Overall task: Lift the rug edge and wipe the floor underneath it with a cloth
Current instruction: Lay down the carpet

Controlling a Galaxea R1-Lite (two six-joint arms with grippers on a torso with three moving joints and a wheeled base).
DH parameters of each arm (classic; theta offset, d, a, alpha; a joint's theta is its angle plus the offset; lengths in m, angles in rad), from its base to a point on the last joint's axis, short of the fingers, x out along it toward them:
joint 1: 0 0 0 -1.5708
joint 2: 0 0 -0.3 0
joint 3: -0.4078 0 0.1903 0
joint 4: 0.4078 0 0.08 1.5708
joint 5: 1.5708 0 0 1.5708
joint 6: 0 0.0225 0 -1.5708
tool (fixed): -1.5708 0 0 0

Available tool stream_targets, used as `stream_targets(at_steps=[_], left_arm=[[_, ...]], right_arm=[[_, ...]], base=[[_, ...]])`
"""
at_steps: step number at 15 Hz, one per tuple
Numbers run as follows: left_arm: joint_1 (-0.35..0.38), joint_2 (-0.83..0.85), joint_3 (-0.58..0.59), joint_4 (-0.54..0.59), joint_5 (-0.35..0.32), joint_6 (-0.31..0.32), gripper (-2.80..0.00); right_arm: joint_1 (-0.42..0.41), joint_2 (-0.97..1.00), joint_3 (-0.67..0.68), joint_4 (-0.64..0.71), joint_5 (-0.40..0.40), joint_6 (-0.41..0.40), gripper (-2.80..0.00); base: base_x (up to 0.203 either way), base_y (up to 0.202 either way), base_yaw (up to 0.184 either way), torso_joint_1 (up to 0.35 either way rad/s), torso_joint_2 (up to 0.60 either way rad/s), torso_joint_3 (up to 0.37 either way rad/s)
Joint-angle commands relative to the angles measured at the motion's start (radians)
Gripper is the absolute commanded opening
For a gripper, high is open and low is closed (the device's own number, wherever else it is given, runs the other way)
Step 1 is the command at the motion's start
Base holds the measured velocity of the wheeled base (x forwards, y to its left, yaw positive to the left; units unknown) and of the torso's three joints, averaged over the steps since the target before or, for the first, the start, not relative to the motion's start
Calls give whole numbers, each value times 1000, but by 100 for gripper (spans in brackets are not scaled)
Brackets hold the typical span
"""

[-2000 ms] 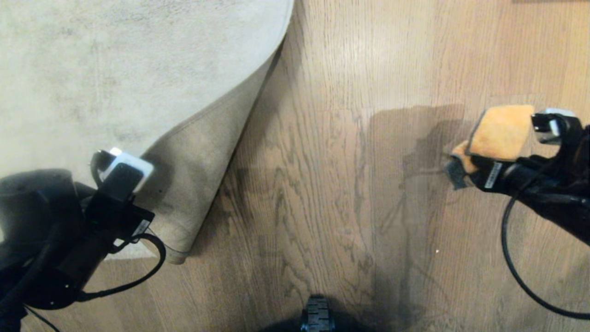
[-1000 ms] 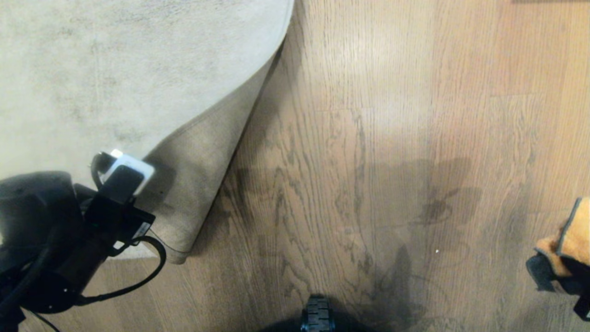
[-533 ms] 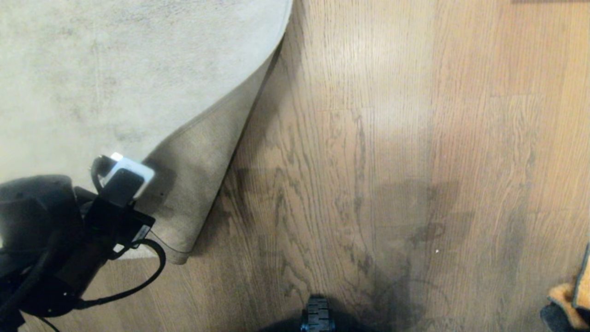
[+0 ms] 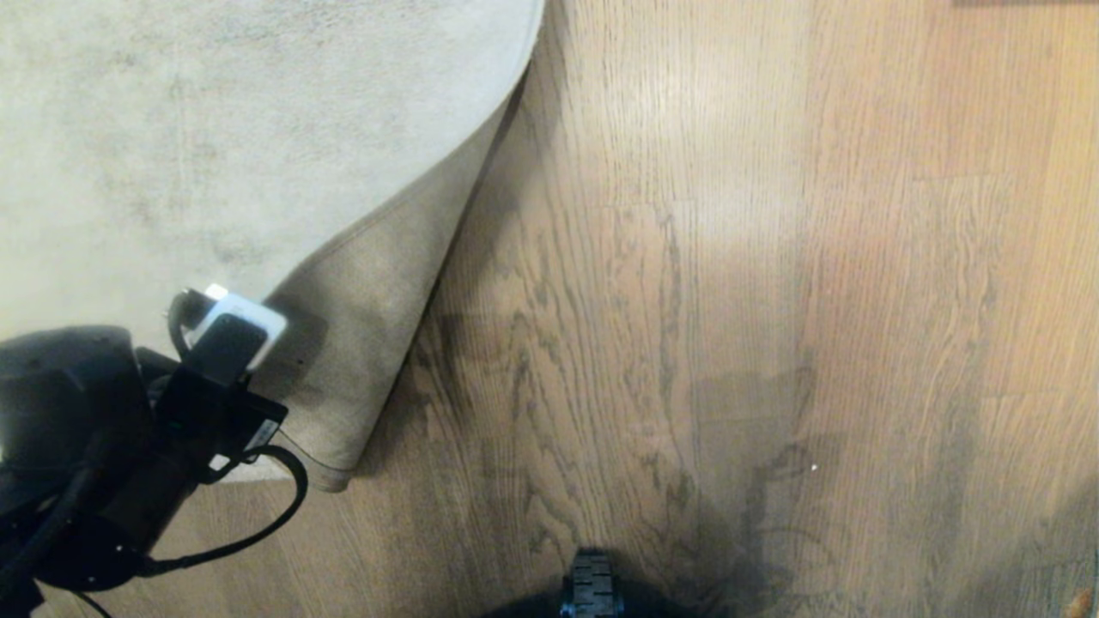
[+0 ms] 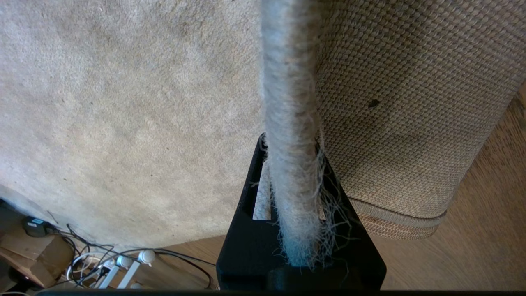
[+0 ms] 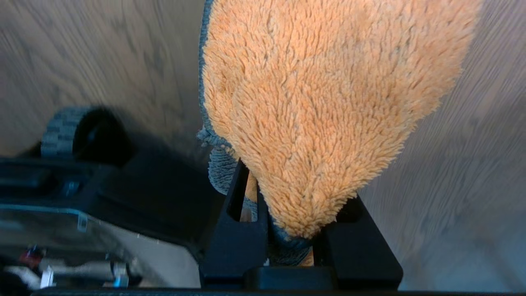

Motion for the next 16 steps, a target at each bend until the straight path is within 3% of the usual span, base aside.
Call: stream_targets(at_steps=[1, 10, 16], left_arm=[[-4, -1, 5, -6, 3, 5, -280], [-85, -37, 44, -4, 53, 3, -280], [-92, -45, 45, -9, 49, -3, -280]], right_arm=[[-5, -117, -3, 3, 2, -1, -280], [-8, -177, 0, -6, 2, 1, -280], [-8, -177, 3, -15, -2, 34, -280]], base=[[0, 0, 0, 0, 0, 0], [0, 0, 0, 0, 0, 0], [0, 0, 0, 0, 0, 0]])
